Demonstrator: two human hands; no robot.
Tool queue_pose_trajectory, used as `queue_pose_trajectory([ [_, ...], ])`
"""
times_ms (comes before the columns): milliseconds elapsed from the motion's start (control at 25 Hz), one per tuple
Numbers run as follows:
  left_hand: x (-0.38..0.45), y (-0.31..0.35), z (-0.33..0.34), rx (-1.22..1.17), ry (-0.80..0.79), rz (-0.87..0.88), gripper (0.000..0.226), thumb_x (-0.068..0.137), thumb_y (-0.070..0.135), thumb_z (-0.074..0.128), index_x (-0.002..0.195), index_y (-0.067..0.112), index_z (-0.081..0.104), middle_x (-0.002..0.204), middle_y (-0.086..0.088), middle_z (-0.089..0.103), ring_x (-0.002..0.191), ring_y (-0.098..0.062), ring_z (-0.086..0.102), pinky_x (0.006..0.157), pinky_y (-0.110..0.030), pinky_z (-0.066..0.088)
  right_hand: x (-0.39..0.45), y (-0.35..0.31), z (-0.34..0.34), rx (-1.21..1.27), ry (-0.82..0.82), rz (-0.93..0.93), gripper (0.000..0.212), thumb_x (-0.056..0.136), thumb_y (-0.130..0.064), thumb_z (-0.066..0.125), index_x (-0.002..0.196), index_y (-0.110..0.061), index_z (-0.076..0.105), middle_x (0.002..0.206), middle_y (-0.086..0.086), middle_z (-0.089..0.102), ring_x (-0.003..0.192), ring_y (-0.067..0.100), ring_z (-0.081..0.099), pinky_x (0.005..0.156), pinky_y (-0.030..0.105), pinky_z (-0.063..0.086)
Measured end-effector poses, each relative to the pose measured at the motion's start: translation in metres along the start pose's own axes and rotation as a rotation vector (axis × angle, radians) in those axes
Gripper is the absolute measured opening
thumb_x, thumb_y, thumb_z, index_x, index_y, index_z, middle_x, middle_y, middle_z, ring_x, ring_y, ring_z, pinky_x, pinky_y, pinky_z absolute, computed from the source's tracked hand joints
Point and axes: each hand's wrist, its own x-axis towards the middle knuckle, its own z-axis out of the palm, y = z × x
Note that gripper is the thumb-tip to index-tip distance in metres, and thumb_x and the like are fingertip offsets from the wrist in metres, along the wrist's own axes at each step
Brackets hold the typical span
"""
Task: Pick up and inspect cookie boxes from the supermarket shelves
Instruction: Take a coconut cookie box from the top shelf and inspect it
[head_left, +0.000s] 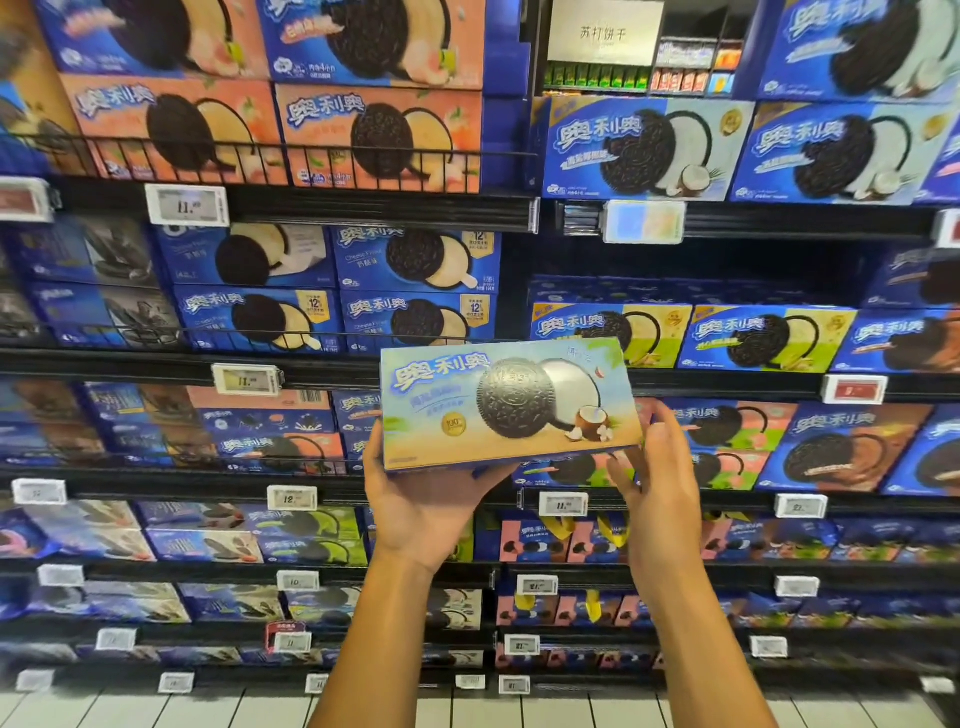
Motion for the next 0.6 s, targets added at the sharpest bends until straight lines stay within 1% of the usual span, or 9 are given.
queue_pose_trajectory([
  [80,-0.001,-0.002,-0.004,-0.016,-0.057,-0.016,0.065,0.088,0.057,0.05,0.145,0.025,0.046,0.152,-0.013,0.044,0.137,-0.045,0.039,0.106,-0.075,0.024,-0.001,-0.003,0.0,0.064,-0.075,-0.005,0.052,0.095,-0.054,0.051,0.143,-0.035,0.047,0.138,-0.005,0.062,0.119,0.008,0.063,0.102,0.04,0.051],
  [160,-0.003,-0.004,-0.007,-0.025,-0.081,-0.029,0.066,0.09,0.056,0.049,0.147,0.023,0.043,0.154,-0.014,0.04,0.14,-0.043,0.035,0.109,-0.076,0.012,-0.001,-0.006,0.001,0.114,-0.154,-0.012,0.057,0.095,-0.049,0.05,0.148,-0.03,0.043,0.134,-0.001,0.066,0.115,0.014,0.067,0.091,0.037,0.057],
  [200,-0.003,-0.003,-0.006,-0.028,-0.065,-0.032,0.066,0.091,0.056,0.047,0.147,0.022,0.042,0.154,-0.015,0.04,0.141,-0.043,0.034,0.11,-0.075,0.01,-0.002,-0.007,0.002,0.129,-0.173,-0.022,0.057,0.094,-0.045,0.05,0.149,-0.029,0.044,0.132,0.0,0.067,0.113,0.017,0.068,0.088,0.036,0.059],
  [240,-0.003,-0.001,-0.004,-0.026,-0.028,-0.028,0.064,0.092,0.055,0.045,0.146,0.021,0.044,0.153,-0.014,0.041,0.14,-0.042,0.036,0.11,-0.074,0.013,-0.002,-0.008,0.002,0.141,-0.171,-0.036,0.057,0.094,-0.043,0.051,0.148,-0.028,0.045,0.13,0.001,0.068,0.111,0.018,0.068,0.085,0.035,0.06],
  [280,-0.003,0.001,-0.002,-0.011,0.025,-0.016,0.061,0.092,0.054,0.045,0.143,0.021,0.049,0.15,-0.013,0.046,0.137,-0.039,0.042,0.109,-0.072,0.019,-0.003,-0.01,0.002,0.157,-0.155,-0.054,0.056,0.095,-0.041,0.052,0.148,-0.027,0.046,0.13,0.001,0.068,0.11,0.018,0.069,0.083,0.033,0.06],
  [360,-0.003,0.006,0.0,0.091,0.178,0.047,0.052,0.093,0.049,0.051,0.136,0.022,0.059,0.14,-0.009,0.058,0.127,-0.031,0.056,0.105,-0.062,0.04,-0.004,-0.011,-0.001,0.197,-0.106,-0.085,0.052,0.097,-0.039,0.053,0.147,-0.028,0.047,0.129,0.0,0.069,0.106,0.015,0.07,0.079,0.029,0.059],
  [440,-0.002,0.011,0.0,0.223,0.333,0.131,0.049,0.094,0.037,0.052,0.139,0.019,0.054,0.135,-0.009,0.062,0.117,-0.026,0.064,0.088,-0.048,0.057,-0.004,-0.012,-0.004,0.205,-0.062,-0.11,0.043,0.1,-0.033,0.049,0.143,-0.033,0.051,0.129,-0.002,0.069,0.104,0.012,0.07,0.078,0.028,0.059],
  [520,-0.002,0.015,-0.001,0.333,0.421,0.189,0.046,0.096,0.024,0.05,0.141,0.015,0.05,0.131,-0.01,0.064,0.107,-0.023,0.068,0.076,-0.038,0.06,-0.004,-0.011,-0.005,0.189,-0.042,-0.112,0.037,0.102,-0.029,0.047,0.137,-0.038,0.054,0.128,-0.004,0.069,0.105,0.011,0.07,0.079,0.028,0.059],
  [600,-0.004,0.017,0.001,0.403,0.433,0.203,0.041,0.098,0.023,0.048,0.137,0.015,0.055,0.126,-0.009,0.067,0.104,-0.021,0.068,0.075,-0.035,0.06,-0.004,-0.01,-0.005,0.196,-0.036,-0.105,0.039,0.098,-0.031,0.049,0.137,-0.038,0.054,0.129,-0.003,0.069,0.106,0.012,0.07,0.079,0.028,0.059],
])
